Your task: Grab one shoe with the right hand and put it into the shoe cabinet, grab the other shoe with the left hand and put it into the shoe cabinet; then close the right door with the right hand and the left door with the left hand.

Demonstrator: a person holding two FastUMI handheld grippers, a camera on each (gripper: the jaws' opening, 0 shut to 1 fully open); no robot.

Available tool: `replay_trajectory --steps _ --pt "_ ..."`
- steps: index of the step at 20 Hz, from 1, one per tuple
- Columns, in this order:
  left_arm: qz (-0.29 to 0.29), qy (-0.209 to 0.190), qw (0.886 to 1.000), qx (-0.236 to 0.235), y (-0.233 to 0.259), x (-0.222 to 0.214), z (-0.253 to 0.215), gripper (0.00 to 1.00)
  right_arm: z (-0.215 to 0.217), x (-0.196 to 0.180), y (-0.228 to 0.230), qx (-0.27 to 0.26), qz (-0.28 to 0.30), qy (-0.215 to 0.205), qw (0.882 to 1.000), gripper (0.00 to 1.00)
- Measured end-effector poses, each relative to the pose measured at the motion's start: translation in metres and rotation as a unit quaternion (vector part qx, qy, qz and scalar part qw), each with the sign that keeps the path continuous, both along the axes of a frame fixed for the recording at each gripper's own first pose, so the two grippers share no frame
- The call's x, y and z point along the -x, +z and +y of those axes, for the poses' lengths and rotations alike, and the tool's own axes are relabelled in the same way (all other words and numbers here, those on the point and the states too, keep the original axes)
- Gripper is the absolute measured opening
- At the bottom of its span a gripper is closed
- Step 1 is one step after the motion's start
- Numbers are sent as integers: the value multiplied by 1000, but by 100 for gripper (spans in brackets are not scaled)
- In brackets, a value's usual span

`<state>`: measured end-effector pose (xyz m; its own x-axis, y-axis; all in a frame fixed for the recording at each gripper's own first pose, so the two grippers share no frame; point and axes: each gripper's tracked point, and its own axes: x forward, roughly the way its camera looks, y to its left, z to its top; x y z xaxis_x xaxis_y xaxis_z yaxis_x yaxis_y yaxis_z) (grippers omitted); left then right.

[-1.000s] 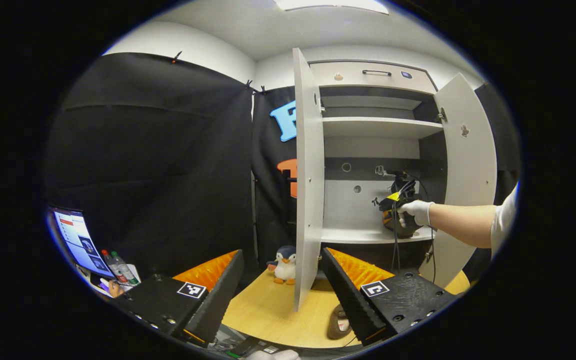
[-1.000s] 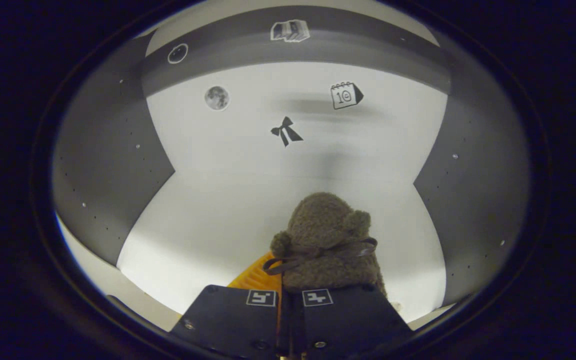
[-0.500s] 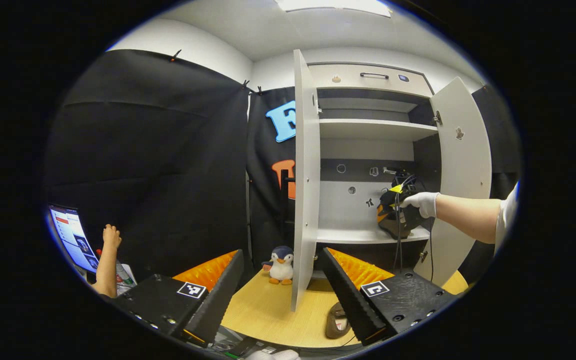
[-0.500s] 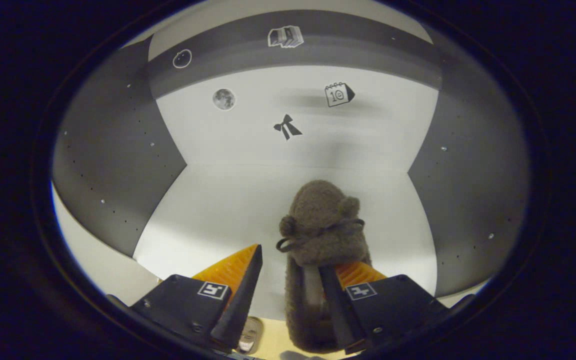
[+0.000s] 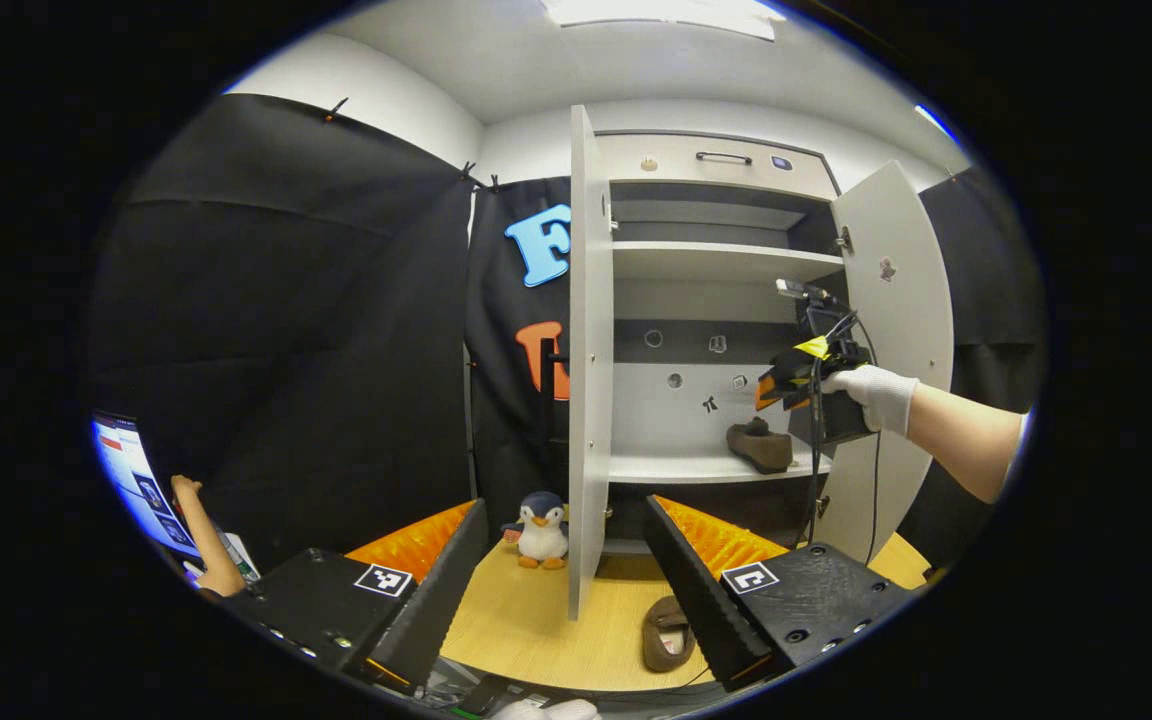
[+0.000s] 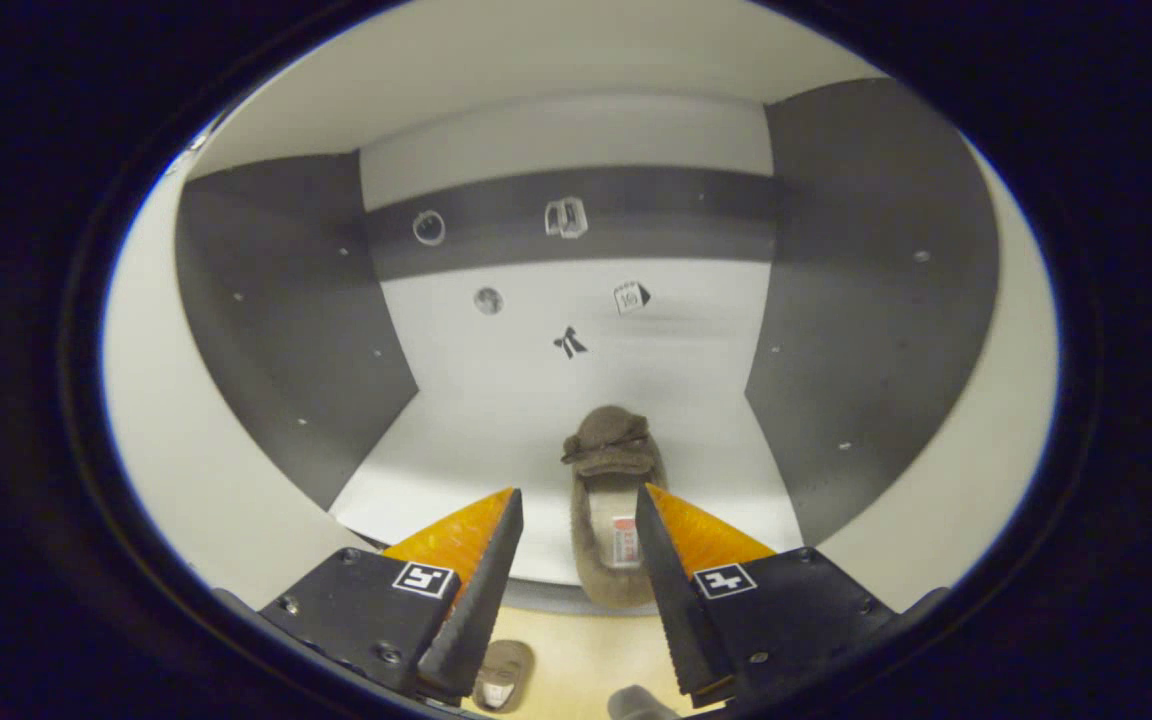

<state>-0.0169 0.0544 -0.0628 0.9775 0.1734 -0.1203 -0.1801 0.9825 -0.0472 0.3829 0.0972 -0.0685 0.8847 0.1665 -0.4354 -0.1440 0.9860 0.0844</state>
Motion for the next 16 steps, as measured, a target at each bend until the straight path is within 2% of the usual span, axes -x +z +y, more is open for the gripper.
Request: replay_trajectory --steps 3,5,7,14,16 --pt "-4 -17 1000 -12 1 -1 -2 96 -6 59 23 3 -68 -4 998 73" --pt "-7 -30 999 -15 2 -2 -4 96 -12 101 29 4 -99 -8 995 77" --pt "-8 -45 999 -17 0 -3 -6 96 -21 141 28 5 -122 -17 992 100" --pt "-11 -97 995 -24 -2 -11 -31 96 -68 256 -4 -3 -176 -49 983 100" --pt "-13 -106 994 -32 -6 -19 -44 96 -91 283 -20 -1 -181 -74 981 100"
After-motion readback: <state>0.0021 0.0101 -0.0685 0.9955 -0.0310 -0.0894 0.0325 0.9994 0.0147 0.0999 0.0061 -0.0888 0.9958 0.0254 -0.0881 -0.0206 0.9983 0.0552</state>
